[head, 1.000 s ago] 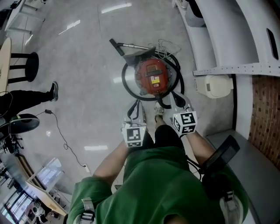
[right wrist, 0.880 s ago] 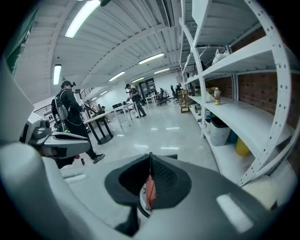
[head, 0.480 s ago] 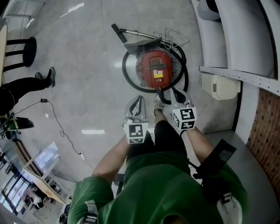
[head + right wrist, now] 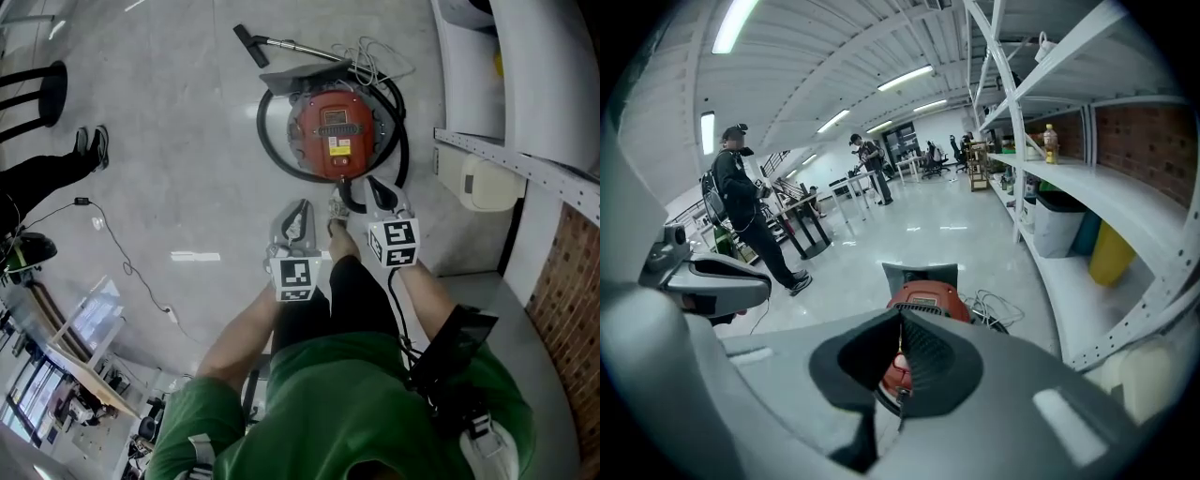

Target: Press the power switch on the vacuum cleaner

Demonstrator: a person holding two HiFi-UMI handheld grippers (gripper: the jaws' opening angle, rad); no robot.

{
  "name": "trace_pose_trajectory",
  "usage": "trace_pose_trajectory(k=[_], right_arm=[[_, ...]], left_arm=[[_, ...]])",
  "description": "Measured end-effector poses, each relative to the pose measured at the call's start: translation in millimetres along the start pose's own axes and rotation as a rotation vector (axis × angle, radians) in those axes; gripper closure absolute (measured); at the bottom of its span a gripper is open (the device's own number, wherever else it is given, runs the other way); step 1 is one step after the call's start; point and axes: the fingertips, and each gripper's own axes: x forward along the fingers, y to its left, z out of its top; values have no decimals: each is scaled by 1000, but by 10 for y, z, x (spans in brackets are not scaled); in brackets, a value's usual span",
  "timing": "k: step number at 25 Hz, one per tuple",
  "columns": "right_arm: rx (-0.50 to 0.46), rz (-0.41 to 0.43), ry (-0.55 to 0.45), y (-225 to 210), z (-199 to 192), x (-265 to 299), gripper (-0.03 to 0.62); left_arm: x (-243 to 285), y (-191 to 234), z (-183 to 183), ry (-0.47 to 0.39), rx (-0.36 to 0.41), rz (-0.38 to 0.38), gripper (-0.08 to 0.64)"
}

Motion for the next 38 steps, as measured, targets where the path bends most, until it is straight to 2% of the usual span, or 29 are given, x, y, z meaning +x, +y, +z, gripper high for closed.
trace_pose_trajectory(k=[12,33,38], right_arm=[[1,5,100,-116,-498,487,586],[-20,13,204,-278,-1188,1202,581],[-3,39,229,-256,-1249,1295,545]], left_arm=[[484,30,-434,79,-19,-25,552],[1205,28,-1171,155,-92,-32,552],[1319,-6,-1257,174,-90,-46,552]])
